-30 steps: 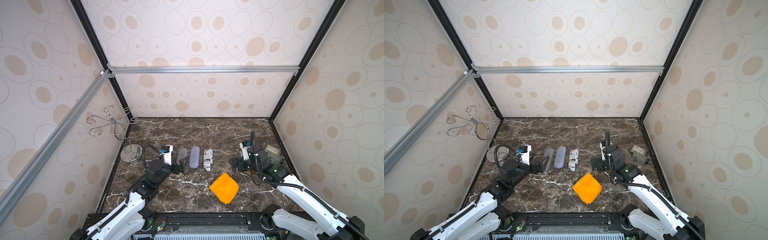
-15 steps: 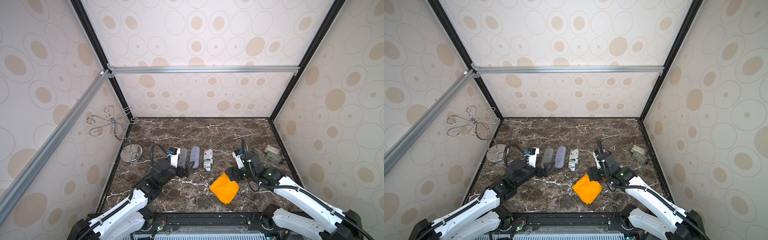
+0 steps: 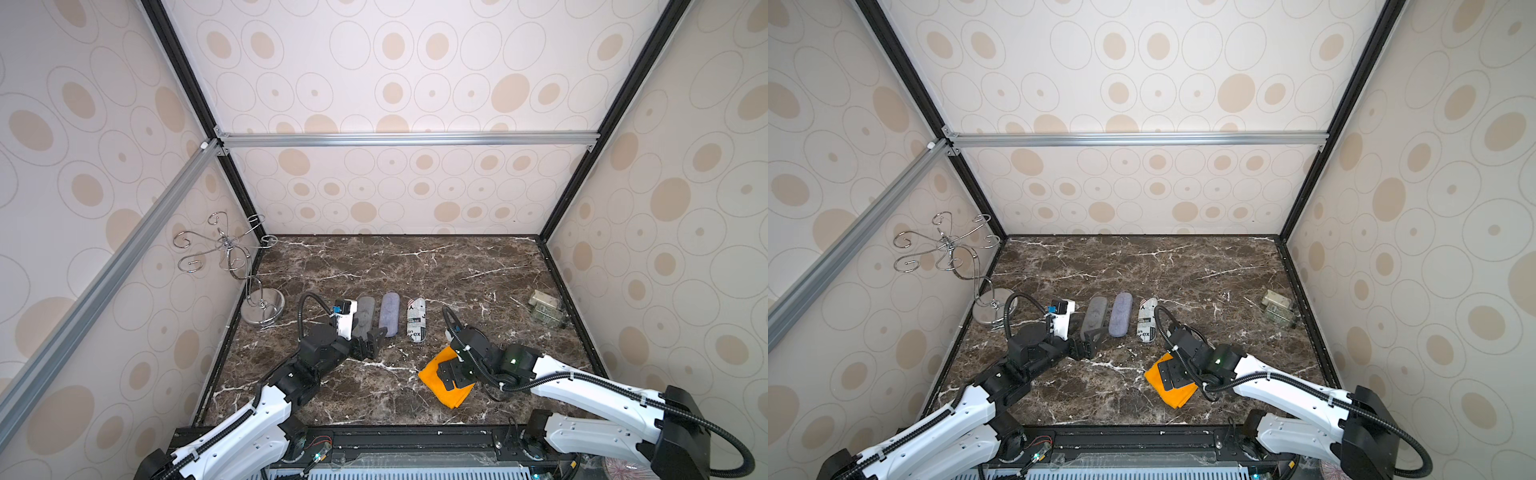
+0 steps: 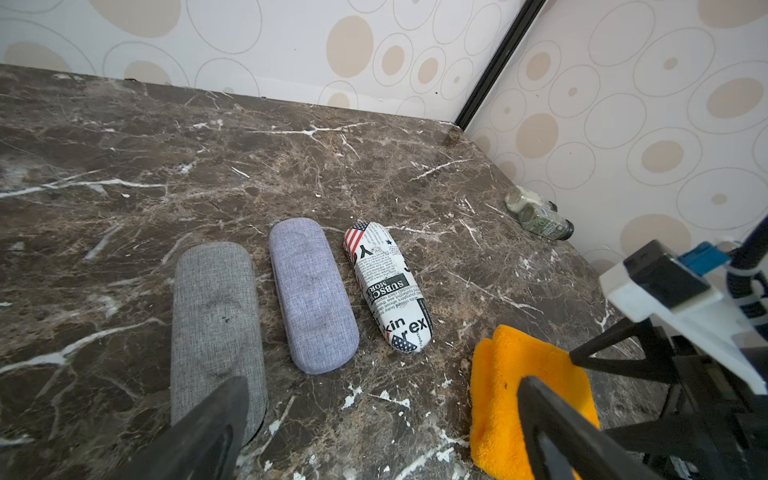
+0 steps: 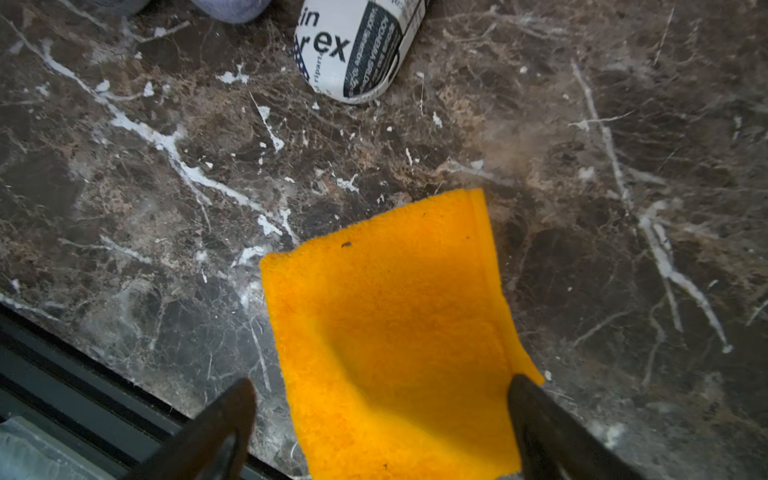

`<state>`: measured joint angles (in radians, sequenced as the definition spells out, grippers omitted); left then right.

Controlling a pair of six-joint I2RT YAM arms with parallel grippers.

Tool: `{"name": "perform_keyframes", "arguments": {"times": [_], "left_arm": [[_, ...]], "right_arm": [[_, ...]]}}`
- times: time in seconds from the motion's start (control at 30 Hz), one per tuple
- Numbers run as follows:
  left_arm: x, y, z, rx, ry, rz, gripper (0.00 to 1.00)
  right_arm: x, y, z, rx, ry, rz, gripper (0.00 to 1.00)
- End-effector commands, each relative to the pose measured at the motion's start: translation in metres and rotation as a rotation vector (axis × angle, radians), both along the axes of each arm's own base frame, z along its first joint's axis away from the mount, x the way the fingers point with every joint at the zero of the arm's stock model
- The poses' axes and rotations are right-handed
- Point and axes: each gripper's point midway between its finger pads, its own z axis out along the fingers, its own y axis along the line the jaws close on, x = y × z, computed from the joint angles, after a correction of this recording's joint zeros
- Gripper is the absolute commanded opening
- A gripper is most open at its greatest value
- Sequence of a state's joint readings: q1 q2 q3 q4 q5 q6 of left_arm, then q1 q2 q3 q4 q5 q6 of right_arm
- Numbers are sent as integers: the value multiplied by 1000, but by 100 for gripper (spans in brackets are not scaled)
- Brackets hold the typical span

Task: Wipe the eyeglass case
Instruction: Pick up the cleaning item at the center of the board.

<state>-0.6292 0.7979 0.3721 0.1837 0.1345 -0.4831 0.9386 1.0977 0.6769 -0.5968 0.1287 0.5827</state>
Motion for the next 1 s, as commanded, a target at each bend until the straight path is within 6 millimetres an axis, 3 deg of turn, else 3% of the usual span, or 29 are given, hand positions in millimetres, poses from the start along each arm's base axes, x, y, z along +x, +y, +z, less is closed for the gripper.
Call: {"name": "perform_keyframes", "arguments": {"times": [0.0,0.23,0.57,0.63,0.8,0.97], "left_arm": [[-2,-5,1,-22,15,-18,100],[-3,-5,-5,-28,26,-17,100],[-3,-5,-10,-20,45,-16,100],[-3,-5,-12,-17,48,-15,100],[-3,-3,-10,-19,44,-7,100],[-2,-1,-11,-21,51,11,100]], "right_arm": [[-3,-8,-14,-40,25,-59,78],[-1,-5,-25,-69,46,-67,78],[-4,-4,-61,-151,131,-84,73],[-5,-8,-68,-177,144,-92,68],[-7,-15,-76,-203,149,-118,40],[-2,-14,-63,-173,108,-127,20]]}}
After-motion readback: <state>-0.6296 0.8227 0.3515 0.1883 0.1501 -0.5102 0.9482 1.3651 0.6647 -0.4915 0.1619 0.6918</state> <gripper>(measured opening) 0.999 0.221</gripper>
